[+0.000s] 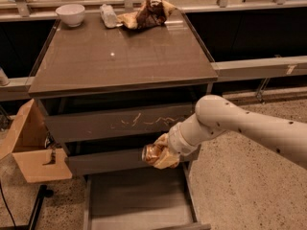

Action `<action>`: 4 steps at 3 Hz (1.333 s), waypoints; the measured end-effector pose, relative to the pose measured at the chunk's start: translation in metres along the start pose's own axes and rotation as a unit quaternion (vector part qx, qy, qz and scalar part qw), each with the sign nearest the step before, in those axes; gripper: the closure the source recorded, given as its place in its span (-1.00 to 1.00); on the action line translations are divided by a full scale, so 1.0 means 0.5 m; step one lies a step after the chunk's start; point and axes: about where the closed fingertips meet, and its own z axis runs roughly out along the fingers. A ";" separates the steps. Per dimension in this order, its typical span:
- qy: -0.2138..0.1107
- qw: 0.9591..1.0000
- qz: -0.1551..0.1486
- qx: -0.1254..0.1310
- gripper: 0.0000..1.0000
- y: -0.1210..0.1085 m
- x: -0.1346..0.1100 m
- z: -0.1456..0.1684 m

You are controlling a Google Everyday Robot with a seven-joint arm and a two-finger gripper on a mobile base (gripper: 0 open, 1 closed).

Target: Place orange can into bottom drawer

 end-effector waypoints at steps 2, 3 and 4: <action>-0.001 1.000 -0.010 -0.004 1.00 0.016 0.063 0.078; -0.024 1.000 -0.011 -0.009 1.00 0.022 0.087 0.120; -0.063 0.998 -0.014 -0.017 1.00 0.033 0.121 0.185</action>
Offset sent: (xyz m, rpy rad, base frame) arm -0.0054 -0.0019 -0.0431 -0.0002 -0.0068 0.0191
